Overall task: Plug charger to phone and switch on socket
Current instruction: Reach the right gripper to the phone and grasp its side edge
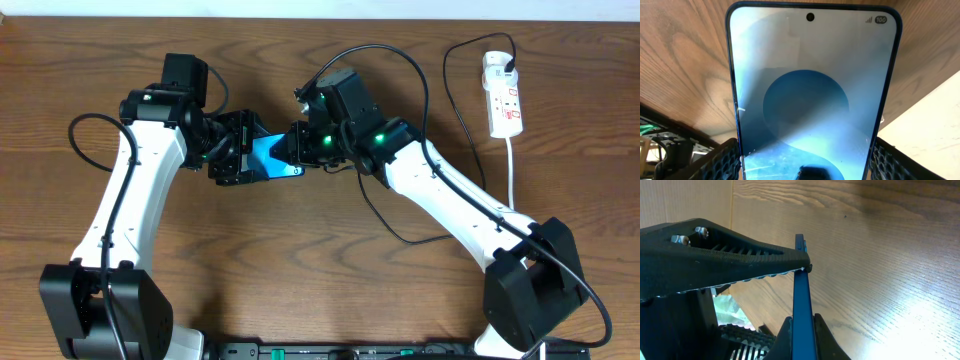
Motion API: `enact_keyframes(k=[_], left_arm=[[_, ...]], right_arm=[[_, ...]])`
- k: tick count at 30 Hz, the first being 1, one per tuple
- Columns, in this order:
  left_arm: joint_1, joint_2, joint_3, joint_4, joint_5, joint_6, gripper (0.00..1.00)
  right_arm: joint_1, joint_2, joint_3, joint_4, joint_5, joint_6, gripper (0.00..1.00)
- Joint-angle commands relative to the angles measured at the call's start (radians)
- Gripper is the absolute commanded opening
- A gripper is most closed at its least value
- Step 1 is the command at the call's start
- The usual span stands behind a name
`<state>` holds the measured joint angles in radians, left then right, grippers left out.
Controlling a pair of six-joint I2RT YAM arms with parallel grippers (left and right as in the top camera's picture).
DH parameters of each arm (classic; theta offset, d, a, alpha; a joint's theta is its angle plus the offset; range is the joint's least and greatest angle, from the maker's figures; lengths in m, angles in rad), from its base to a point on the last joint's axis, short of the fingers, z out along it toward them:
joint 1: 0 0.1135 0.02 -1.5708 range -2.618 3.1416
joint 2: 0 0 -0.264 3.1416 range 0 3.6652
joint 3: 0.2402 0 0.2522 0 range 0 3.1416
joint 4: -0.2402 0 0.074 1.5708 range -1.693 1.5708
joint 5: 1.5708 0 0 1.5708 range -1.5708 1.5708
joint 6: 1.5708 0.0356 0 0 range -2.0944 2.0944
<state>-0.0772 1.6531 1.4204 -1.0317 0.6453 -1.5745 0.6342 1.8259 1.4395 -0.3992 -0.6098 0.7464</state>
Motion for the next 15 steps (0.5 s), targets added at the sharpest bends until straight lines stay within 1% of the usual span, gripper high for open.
enact_keyframes(k=[1, 9, 11, 12, 13, 14, 15], left_arm=[[0.002, -0.021, 0.024, -0.002, 0.028, -0.010, 0.08], [0.002, -0.021, 0.024, -0.003, 0.028, -0.005, 0.08], [0.002, -0.021, 0.024, -0.003, 0.047, 0.003, 0.17], [0.002, -0.021, 0.024, -0.003, 0.063, 0.005, 0.26], [0.002, -0.021, 0.024, -0.002, 0.075, 0.009, 0.32], [0.002, -0.021, 0.024, -0.002, 0.081, 0.010, 0.36], [0.002, -0.021, 0.024, -0.002, 0.081, 0.010, 0.38]], right_arm=[[-0.004, 0.005, 0.018, 0.000, -0.002, -0.018, 0.01], [-0.018, 0.005, 0.018, 0.022, -0.002, -0.022, 0.01], [-0.031, 0.005, 0.018, 0.023, -0.002, -0.042, 0.01], [-0.043, 0.005, 0.018, 0.019, -0.003, -0.054, 0.01], [-0.051, 0.005, 0.018, 0.014, -0.003, -0.056, 0.01], [-0.063, 0.005, 0.018, 0.006, -0.003, -0.057, 0.01], [-0.072, 0.005, 0.018, -0.001, -0.003, -0.057, 0.01]])
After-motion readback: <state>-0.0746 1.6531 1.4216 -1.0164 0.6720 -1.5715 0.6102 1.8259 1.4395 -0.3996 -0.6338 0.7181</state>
